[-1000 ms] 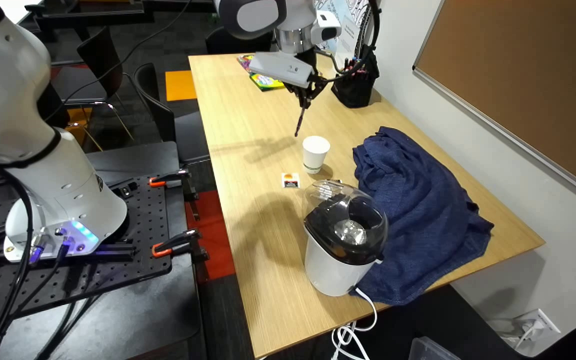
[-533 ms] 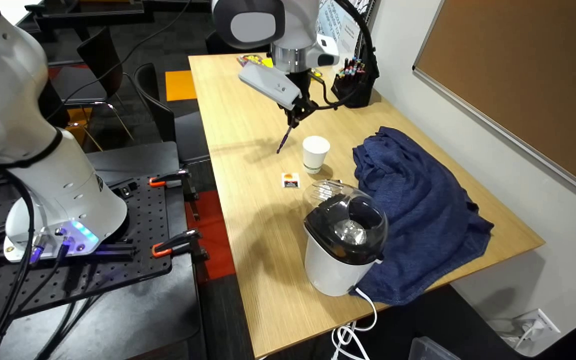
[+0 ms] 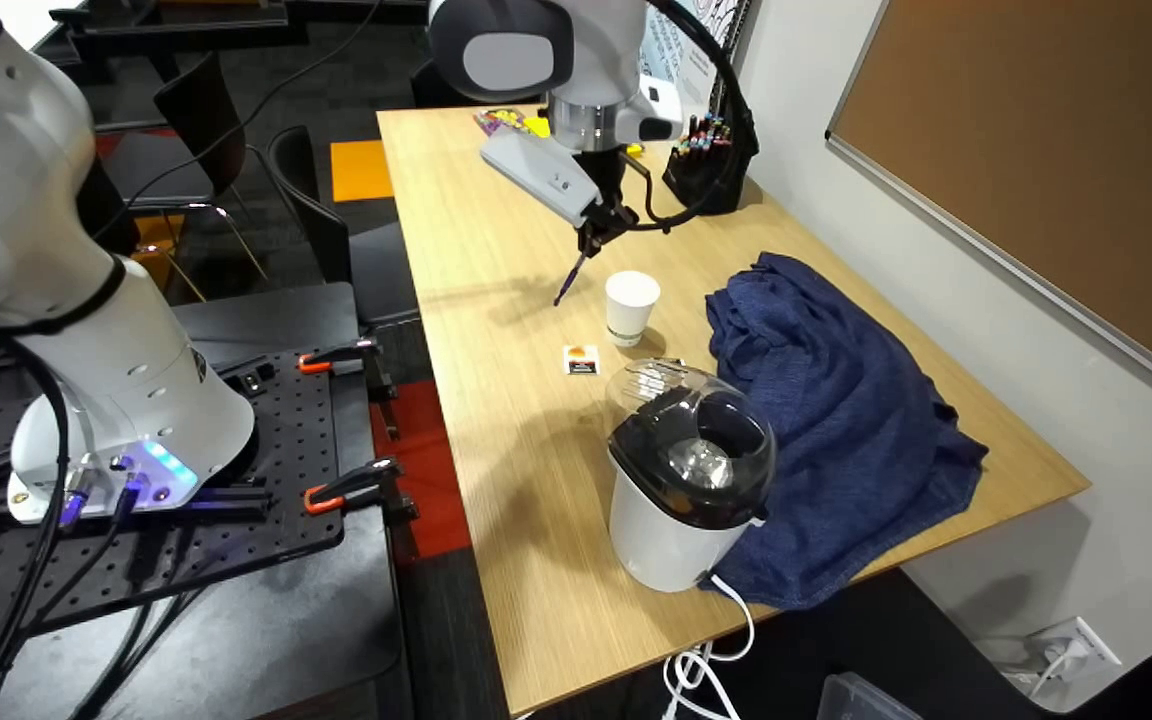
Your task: Take the pen out of the cup and put it on the table
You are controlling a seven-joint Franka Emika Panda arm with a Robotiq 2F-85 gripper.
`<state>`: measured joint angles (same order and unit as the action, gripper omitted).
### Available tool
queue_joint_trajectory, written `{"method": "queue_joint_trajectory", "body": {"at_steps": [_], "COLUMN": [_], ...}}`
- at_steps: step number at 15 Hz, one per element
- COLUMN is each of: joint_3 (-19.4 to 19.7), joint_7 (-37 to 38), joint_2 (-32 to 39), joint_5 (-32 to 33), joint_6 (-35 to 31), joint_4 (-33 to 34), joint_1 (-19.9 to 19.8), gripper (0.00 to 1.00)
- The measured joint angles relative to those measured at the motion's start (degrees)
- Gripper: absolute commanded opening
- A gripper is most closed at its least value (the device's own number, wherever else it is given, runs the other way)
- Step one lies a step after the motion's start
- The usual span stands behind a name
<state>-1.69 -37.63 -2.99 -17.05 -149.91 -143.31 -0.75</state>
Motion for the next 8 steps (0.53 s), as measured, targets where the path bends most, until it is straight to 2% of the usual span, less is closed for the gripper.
{"method": "queue_joint_trajectory", "body": {"at_steps": [4, 8], "joint_3": [0.0, 0.02], "joint_7": [11.33, 26.91], "joint_2": [1.98, 5.3], "joint_5": [1.03, 7.27], "joint_6": [-2.14, -2.33], "joint_4": [1.45, 3.1], "joint_1": [0.06, 0.06], "gripper": [0.03, 0.03]}}
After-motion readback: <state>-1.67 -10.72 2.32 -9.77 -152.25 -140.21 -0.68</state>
